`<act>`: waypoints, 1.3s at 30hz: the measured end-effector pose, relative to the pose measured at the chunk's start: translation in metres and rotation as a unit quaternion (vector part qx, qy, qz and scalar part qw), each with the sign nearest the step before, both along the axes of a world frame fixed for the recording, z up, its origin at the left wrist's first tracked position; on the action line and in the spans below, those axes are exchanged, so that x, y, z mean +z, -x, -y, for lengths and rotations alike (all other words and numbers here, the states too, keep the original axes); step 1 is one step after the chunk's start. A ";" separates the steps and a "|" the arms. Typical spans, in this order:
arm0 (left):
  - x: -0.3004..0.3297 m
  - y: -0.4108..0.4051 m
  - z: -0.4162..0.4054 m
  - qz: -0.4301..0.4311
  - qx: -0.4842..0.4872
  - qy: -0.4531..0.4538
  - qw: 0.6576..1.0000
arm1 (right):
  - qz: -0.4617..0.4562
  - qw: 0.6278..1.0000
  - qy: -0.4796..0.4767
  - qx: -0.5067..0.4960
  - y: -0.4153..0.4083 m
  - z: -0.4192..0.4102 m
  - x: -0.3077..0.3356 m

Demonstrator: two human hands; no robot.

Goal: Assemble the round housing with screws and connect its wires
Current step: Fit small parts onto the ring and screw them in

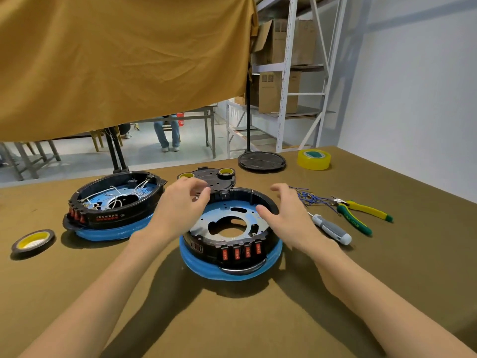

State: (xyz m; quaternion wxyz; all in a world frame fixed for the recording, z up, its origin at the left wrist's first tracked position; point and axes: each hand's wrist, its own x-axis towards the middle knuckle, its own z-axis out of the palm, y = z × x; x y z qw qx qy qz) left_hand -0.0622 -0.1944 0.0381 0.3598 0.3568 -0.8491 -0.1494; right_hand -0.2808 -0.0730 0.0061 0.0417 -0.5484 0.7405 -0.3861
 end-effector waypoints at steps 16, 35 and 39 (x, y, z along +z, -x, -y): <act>-0.040 0.011 0.009 -0.039 -0.113 -0.299 0.947 | -0.120 0.965 -0.229 -0.050 0.023 0.040 0.010; -0.048 0.014 0.001 -0.184 -0.088 -0.411 0.889 | -0.106 0.977 -0.187 0.008 0.019 0.032 0.018; -0.054 0.017 -0.004 -0.190 -0.085 -0.367 0.907 | -0.125 0.971 -0.202 -0.013 0.017 0.027 0.016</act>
